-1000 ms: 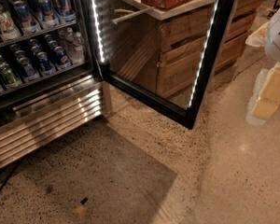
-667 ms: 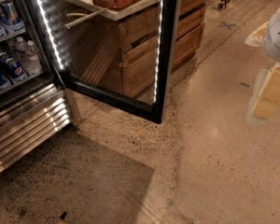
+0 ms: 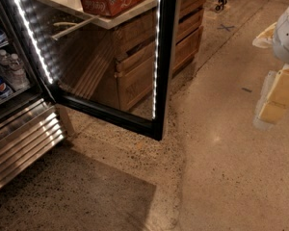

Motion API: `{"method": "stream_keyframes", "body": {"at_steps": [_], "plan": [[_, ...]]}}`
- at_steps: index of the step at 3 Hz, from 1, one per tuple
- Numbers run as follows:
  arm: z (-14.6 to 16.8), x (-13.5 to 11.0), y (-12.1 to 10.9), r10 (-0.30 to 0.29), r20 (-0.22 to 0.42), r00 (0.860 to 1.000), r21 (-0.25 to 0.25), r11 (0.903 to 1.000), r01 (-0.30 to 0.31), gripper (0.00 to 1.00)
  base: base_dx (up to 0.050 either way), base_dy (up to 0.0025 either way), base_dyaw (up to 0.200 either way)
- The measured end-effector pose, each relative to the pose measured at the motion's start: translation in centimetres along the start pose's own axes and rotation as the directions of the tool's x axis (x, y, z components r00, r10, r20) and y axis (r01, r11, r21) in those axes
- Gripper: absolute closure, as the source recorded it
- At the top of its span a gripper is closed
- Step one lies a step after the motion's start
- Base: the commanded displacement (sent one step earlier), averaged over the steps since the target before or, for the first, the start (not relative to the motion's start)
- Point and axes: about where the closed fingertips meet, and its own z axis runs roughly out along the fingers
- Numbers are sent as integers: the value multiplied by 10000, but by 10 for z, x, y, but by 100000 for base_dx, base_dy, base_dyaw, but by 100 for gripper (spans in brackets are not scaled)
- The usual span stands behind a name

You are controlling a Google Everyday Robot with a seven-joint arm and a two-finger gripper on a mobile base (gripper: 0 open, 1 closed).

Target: Close right fridge door

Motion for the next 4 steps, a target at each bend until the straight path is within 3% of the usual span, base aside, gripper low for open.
{"method": "stream_keyframes", "body": {"at_steps": [4], "plan": [[0, 0, 0, 0, 0, 10000, 0, 10000, 0, 0, 4750, -2, -30]]}}
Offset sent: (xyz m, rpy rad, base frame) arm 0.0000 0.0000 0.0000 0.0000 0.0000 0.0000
